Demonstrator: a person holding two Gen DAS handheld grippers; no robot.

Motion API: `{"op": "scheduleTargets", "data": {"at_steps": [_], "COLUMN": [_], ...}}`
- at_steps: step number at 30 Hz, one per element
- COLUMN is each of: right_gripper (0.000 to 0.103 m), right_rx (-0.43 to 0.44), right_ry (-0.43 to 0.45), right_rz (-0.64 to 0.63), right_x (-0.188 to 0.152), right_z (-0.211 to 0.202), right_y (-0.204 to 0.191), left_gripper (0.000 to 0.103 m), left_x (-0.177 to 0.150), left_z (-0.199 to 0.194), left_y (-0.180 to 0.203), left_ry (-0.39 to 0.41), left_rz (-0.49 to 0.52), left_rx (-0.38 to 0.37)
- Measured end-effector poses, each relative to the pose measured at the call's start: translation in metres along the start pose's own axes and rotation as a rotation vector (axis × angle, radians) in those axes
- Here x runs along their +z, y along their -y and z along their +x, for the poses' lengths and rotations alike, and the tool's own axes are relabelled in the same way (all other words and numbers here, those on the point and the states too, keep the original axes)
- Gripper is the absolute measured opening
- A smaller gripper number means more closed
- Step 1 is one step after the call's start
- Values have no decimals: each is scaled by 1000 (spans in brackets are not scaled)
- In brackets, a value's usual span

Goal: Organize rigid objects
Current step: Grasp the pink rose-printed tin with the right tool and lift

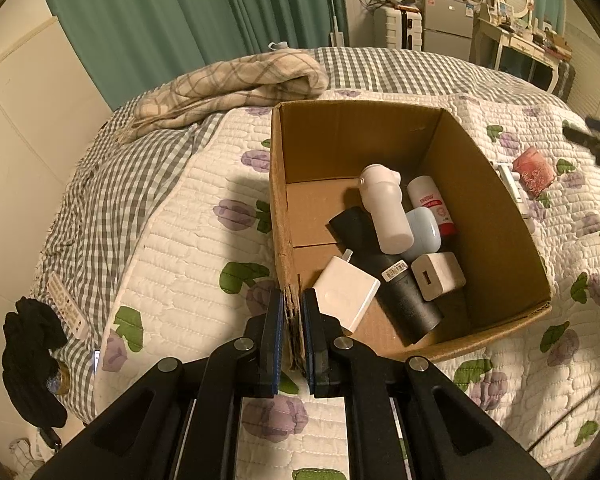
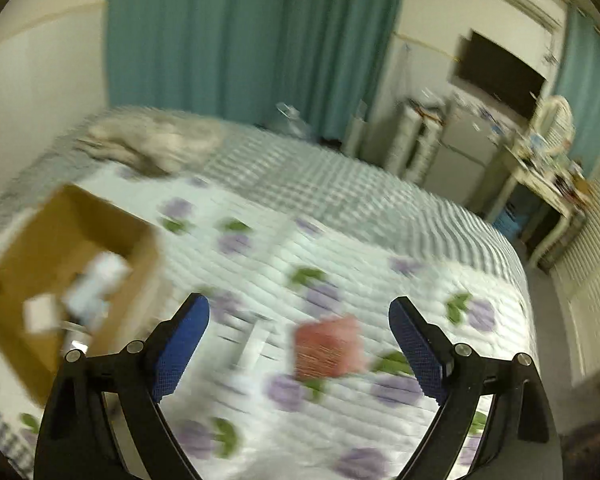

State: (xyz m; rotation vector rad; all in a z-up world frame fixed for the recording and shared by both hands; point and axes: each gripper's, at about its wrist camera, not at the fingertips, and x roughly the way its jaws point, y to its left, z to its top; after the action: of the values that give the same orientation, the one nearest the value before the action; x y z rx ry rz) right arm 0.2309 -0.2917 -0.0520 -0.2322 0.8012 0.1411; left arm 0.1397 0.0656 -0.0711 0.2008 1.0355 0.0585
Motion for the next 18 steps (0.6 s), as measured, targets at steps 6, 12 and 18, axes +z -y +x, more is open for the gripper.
{"op": "scheduleTargets", "data": {"at_steps": [6,12,18], "right_gripper": [84,83,83], "right_rx": [-36,-45,-103], "right_ry": [-151,-246,-262], "right_rz": [-46,-71,-121], "right_x": [-25,-43,-45], "right_z": [62,110,128], "right_y": [11,6,-7], "left_gripper": [8,8,8], "left_x": [-1,-1,-1], "left_z": [-1,0,0], "left_y": [0,1,2], "left_ry": [-3,-6,-6], "left_rz": [5,10,11], "left_rx": [7,12,18]}}
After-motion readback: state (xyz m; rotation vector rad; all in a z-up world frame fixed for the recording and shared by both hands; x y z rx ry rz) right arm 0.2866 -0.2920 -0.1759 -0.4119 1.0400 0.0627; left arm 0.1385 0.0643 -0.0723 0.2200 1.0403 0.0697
